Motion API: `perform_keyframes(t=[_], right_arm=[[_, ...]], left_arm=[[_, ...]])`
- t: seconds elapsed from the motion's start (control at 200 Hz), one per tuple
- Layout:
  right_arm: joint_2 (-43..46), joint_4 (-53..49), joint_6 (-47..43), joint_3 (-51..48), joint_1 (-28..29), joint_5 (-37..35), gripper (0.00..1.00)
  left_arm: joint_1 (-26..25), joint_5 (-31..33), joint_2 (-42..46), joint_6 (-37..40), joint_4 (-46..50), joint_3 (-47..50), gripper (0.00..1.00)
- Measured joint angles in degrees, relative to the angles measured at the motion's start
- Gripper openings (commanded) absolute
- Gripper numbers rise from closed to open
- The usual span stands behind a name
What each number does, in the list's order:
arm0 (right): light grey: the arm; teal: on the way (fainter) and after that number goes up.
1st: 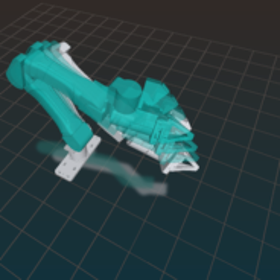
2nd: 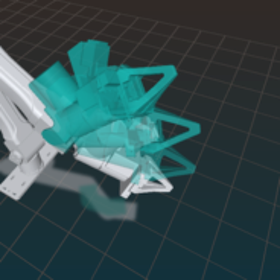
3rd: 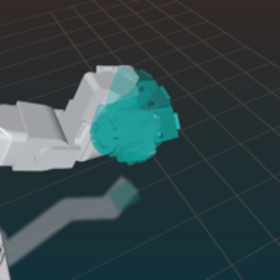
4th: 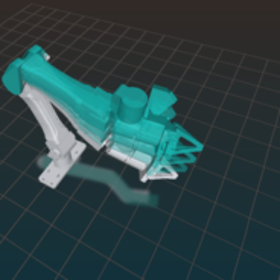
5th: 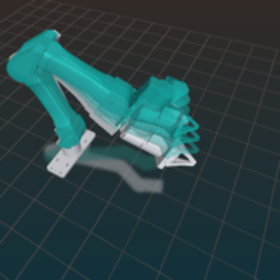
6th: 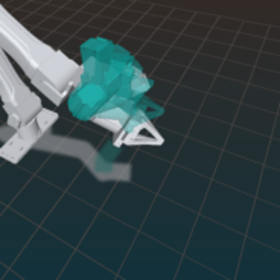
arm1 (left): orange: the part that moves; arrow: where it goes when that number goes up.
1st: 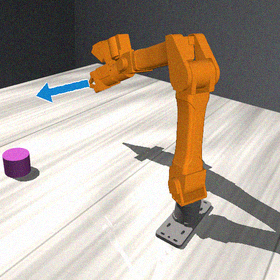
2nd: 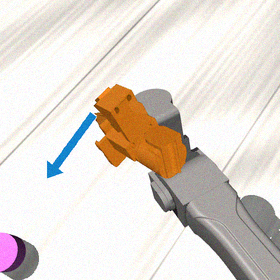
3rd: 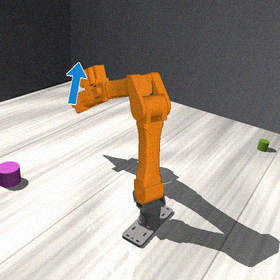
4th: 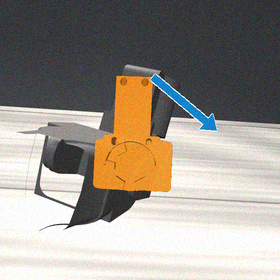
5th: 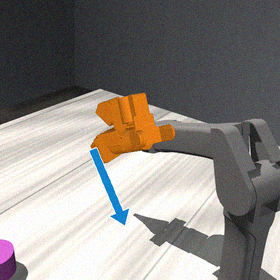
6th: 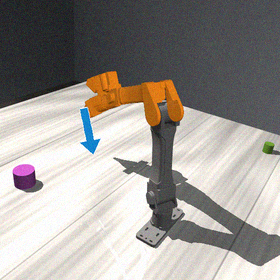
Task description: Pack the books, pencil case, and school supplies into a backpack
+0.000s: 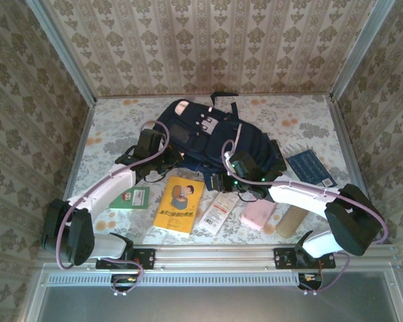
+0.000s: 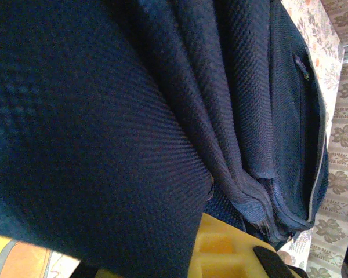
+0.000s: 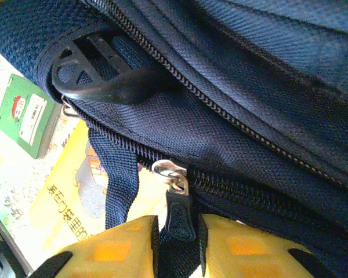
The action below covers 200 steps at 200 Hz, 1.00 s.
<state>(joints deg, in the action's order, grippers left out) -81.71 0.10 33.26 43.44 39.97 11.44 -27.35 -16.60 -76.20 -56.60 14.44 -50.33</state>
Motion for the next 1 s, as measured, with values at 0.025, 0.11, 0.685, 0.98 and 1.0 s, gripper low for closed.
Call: perform_keyframes(t=[0.025,0.11,0.685,0.98,1.0], right_arm=[[0.0,0.3,0.3,-0.1,-0.3,0.4,0.30],[0.1,2.0,2.1,-0.7,-1.7,2.8,0.36],[-4.9,11.9,11.2,-3.1,-5.0,10.1,0.17],[-4.2,10.3,9.1,-3.2,-5.2,8.8,0.00],[-4.0,9.9,8.9,-3.2,-5.2,8.5,0.00]], left_arm=[[0.0,0.0,0.0,0.0,0.0,0.0,0.00],[0.0,-0.1,0.0,0.0,0.0,0.0,0.00],[-0.4,0.5,0.0,0.0,0.2,0.0,0.00],[-0.4,0.7,0.0,0.3,1.2,0.0,0.00],[-0.3,0.7,0.0,0.3,1.3,0.0,0.00]])
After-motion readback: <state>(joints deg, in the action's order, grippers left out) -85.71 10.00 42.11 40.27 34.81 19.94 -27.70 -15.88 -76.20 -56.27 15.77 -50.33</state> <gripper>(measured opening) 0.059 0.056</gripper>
